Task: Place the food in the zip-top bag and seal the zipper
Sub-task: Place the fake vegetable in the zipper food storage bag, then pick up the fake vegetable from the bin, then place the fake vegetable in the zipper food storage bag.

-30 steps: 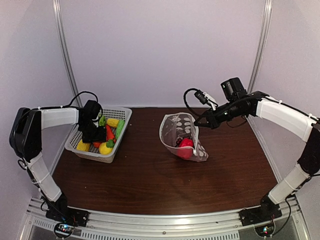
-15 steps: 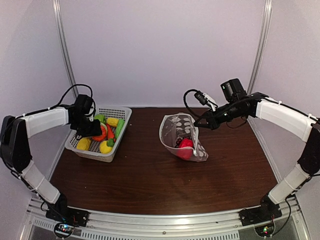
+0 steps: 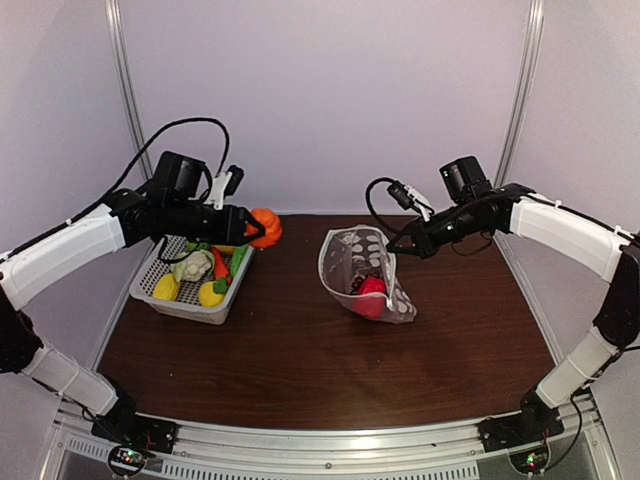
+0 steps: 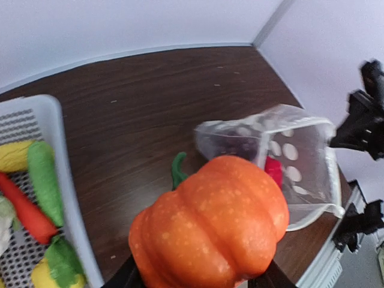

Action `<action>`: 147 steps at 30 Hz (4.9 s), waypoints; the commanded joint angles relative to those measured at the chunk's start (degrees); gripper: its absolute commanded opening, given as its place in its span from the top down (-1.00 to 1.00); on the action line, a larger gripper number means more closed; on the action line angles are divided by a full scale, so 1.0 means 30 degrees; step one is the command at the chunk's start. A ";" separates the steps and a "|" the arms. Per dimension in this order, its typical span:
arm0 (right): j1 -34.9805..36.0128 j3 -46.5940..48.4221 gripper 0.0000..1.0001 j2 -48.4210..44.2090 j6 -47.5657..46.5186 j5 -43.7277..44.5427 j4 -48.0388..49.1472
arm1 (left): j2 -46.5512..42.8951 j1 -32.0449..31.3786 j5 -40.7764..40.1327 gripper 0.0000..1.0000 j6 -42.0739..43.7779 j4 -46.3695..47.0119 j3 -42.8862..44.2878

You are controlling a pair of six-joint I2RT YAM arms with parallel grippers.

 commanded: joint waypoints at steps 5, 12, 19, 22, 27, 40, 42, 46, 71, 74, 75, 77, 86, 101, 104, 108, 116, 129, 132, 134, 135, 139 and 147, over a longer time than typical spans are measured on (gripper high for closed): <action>0.0350 0.1757 1.00 0.0990 0.0372 -0.0429 -0.0667 | 0.5103 -0.5205 0.3071 0.59 -0.0651 0.4295 0.3663; 0.0488 0.1897 1.00 0.0322 0.0416 -0.0480 -0.0946 | 0.9453 -0.5874 0.0589 0.63 -0.3402 0.3432 0.6503; 0.0591 0.1831 1.00 -0.0236 0.0329 -0.0691 -0.1261 | 1.3539 -0.5949 -0.1571 0.45 -0.4023 0.2298 0.9724; 0.0628 0.1973 1.00 -0.0172 0.0362 -0.1143 -0.1324 | 1.5274 -0.6048 -0.3124 0.07 -0.3922 0.1054 1.1897; 0.0631 0.2199 1.00 -0.0169 0.0374 -0.1138 -0.1339 | 1.6294 -0.6125 -0.4953 -0.38 -0.3899 0.0903 1.2498; 0.0020 0.2416 1.00 0.0294 0.0577 -0.1023 -0.1034 | 0.8437 -0.7199 -0.2950 -0.95 -0.0590 0.3028 0.9287; -0.0062 0.2291 1.00 0.0211 0.0501 -0.0941 -0.0956 | 0.7043 -0.7212 -0.3163 -0.95 -0.0329 0.2617 0.8484; -0.0081 0.1859 1.00 -0.0040 0.0138 -0.0355 -0.0807 | 0.4518 -0.7116 -0.6243 -0.95 0.0159 0.0670 0.6141; -0.0068 0.0281 1.00 -0.0667 -0.0314 -0.0109 -0.0096 | 0.3604 0.3888 -0.5775 -0.85 0.0114 -0.1878 -0.2144; -0.0067 0.0292 1.00 -0.0574 -0.0275 -0.0234 -0.0083 | 0.3678 0.3950 -0.7114 -0.87 0.0259 -0.1289 -0.2038; -0.0071 0.0311 1.00 -0.0507 -0.0295 -0.0267 -0.0097 | 0.3989 0.4035 -0.7574 -0.88 0.0232 -0.1613 -0.1624; -0.0080 0.0322 1.00 -0.0451 -0.0295 -0.0284 -0.0071 | 0.4704 0.4224 -0.8338 -0.89 0.0415 -0.2032 -0.0674; -0.0071 0.0098 1.00 -0.0882 -0.0295 -0.0111 -0.0068 | 0.8109 0.4680 -0.9670 -0.54 0.6325 -0.3717 0.3379; -0.0082 0.0107 1.00 -0.0873 -0.0144 -0.0372 -0.0036 | 1.1896 0.4679 -1.3714 -0.21 1.1254 -0.3482 0.4289; -0.0077 0.0017 1.00 -0.1081 -0.0181 -0.0265 -0.0010 | 1.1880 0.4455 -1.3982 0.29 1.0864 -0.4291 0.5073; -0.0073 -0.0057 1.00 -0.1277 -0.0185 -0.0146 -0.0009 | 0.9969 0.3278 -1.5432 0.50 1.0144 -0.5942 0.5768; -0.0071 0.0020 1.00 -0.1099 -0.0135 0.0118 -0.0006 | 0.4621 0.1179 -1.0841 0.56 0.6473 -0.8206 0.7411; -0.0067 0.2107 1.00 0.0063 0.0412 0.0960 -0.0805 | 0.1053 -0.3870 0.5662 0.61 -0.2713 0.9025 0.0214; -0.0083 0.2386 1.00 0.0199 0.0573 0.0798 -0.0885 | 0.2655 -0.5200 0.5437 0.65 -0.3498 0.9922 0.0439; -0.0069 0.2500 1.00 0.0219 0.0621 0.0687 -0.0975 | 0.3906 -0.5610 0.5384 0.67 -0.4164 1.1108 0.0596; -0.0074 0.2503 1.00 0.0200 0.0630 0.0702 -0.0981 | 0.4468 -0.5785 0.5554 0.68 -0.4418 1.1388 0.0724; -0.0067 0.2380 1.00 0.0000 0.0668 0.0517 -0.0954 | 0.6335 -0.6270 0.4987 0.73 -0.5244 1.1003 0.1712; 0.0483 0.1834 1.00 -0.0297 -0.0463 -0.1109 -0.1610 | 1.0103 -0.6337 0.3597 0.80 -0.6151 1.0168 0.4433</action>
